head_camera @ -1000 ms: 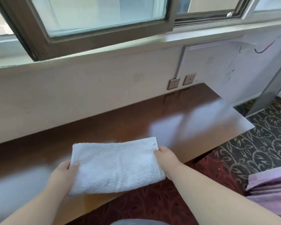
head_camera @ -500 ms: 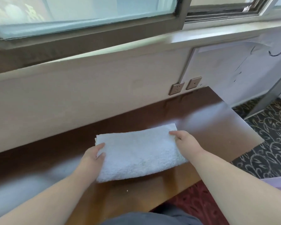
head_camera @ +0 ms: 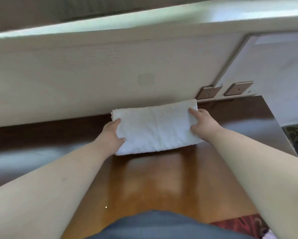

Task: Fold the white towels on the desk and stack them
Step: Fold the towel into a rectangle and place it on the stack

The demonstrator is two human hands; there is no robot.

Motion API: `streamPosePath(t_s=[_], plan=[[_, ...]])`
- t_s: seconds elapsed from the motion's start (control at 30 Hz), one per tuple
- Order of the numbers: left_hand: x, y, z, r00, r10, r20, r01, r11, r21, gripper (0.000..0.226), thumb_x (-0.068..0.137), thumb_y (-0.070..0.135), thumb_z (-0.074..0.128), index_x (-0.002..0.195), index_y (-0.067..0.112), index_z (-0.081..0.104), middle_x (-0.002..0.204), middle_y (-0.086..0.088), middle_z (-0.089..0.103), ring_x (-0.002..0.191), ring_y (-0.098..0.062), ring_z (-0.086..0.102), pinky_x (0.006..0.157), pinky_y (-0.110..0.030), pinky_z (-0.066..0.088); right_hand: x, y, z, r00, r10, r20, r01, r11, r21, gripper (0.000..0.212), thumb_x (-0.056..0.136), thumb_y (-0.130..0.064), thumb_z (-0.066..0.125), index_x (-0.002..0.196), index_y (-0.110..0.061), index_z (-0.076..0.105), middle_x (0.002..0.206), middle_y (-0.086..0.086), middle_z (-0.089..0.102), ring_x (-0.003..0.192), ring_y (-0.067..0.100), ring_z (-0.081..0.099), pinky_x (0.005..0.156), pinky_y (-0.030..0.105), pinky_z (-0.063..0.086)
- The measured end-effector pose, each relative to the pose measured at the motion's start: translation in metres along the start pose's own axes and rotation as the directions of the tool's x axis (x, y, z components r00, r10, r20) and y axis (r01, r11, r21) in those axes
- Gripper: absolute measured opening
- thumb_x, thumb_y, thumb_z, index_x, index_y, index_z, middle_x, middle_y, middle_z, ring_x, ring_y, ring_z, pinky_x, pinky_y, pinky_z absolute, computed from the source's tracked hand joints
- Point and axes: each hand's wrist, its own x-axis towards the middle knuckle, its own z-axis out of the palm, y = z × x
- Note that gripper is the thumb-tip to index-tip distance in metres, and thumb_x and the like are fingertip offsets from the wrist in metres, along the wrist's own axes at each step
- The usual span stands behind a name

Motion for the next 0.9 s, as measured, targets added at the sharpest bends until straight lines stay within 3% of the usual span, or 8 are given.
streamPosePath(t_s=[0.17,0.27,0.47,0.53,0.63,0.7,0.8,0.9], plan=[[0.018,-0.001,0.036,0.997,-0.056,-0.05,0.059,0.997,0.058,0.083,0.091,0.01,0.066,0.158,0.021,0.019,0.163,-0.006,0.016,0.143,-0.025,0.032,0.106,-0.022,0.027,0.027,0.028,0.01,0.997,0.061,0.044,-0.06,0.998,-0.021,0.076,0.09,-0.007,0.051,0.16,-0.024,0.027,0.164,0.001,0.021,0.141,0.024,0.04,0.099,0.021,0.034],[0.012,-0.006,0.053,0.994,-0.102,-0.035,0.104,0.991,0.087,0.075,0.095,0.013,0.063,0.158,0.022,0.023,0.161,-0.008,0.016,0.138,-0.024,0.037,0.101,-0.021,0.03,0.025,0.042,0.017,0.99,0.144,0.004,-0.144,0.989,0.027,0.075,0.089,-0.006,0.049,0.159,-0.023,0.028,0.163,0.006,0.024,0.139,0.029,0.043,0.11,0.035,0.04],[-0.006,-0.015,0.075,0.992,-0.122,-0.029,0.124,0.989,0.081,0.06,0.097,0.012,0.056,0.151,0.028,0.037,0.149,-0.012,0.029,0.098,-0.023,0.055,0.079,-0.025,0.044,0.011,0.063,0.028,0.979,0.204,-0.022,-0.202,0.977,0.069,0.061,0.094,-0.012,0.05,0.152,-0.028,0.04,0.147,0.008,0.039,0.099,0.029,0.056,0.082,0.035,0.049],[-0.008,-0.018,0.077,0.993,-0.112,-0.027,0.114,0.989,0.094,0.059,0.098,0.012,0.055,0.152,0.026,0.036,0.152,-0.011,0.027,0.113,-0.027,0.053,0.09,-0.026,0.043,0.008,0.068,0.029,0.979,0.198,-0.039,-0.195,0.977,0.081,0.057,0.096,-0.013,0.051,0.151,-0.027,0.042,0.146,0.008,0.041,0.094,0.026,0.054,0.08,0.032,0.044],[-0.009,-0.018,0.076,0.986,-0.133,-0.103,0.15,0.974,0.169,0.061,0.1,0.019,0.051,0.156,0.028,0.028,0.162,-0.006,0.013,0.141,-0.029,0.031,0.113,-0.035,0.032,0.002,0.068,0.027,0.979,0.173,-0.104,-0.162,0.981,0.106,0.048,0.095,-0.017,0.053,0.141,-0.027,0.051,0.142,0.008,0.046,0.101,0.025,0.052,0.083,0.034,0.043],[-0.015,-0.015,0.075,0.989,-0.029,-0.146,0.079,0.935,0.346,0.061,0.101,0.028,0.044,0.156,0.036,0.019,0.165,-0.002,0.004,0.145,-0.031,0.021,0.116,-0.043,0.029,-0.009,0.068,0.028,0.983,0.088,-0.163,-0.096,0.995,-0.041,0.049,0.095,-0.027,0.057,0.143,-0.029,0.049,0.15,0.006,0.04,0.125,0.028,0.045,0.101,0.04,0.042],[-0.033,-0.015,0.087,0.968,0.232,0.098,-0.239,0.724,0.647,0.061,0.104,0.037,0.035,0.157,0.038,0.004,0.167,-0.001,-0.005,0.15,-0.029,0.009,0.119,-0.043,0.019,-0.034,0.066,0.042,0.984,-0.171,-0.05,0.136,0.903,-0.408,0.063,0.1,-0.046,0.048,0.157,-0.031,0.028,0.167,0.0,0.017,0.151,0.026,0.016,0.121,0.043,0.022],[-0.045,-0.017,0.095,0.953,0.091,0.29,-0.279,0.644,0.713,0.07,0.103,0.05,0.03,0.156,0.035,-0.014,0.165,0.001,-0.021,0.152,-0.026,-0.013,0.122,-0.047,0.002,-0.049,0.061,0.062,0.964,-0.134,0.231,0.244,0.795,-0.555,0.078,0.098,-0.064,0.037,0.161,-0.032,0.003,0.17,-0.004,-0.006,0.156,0.022,-0.005,0.125,0.047,0.008]])
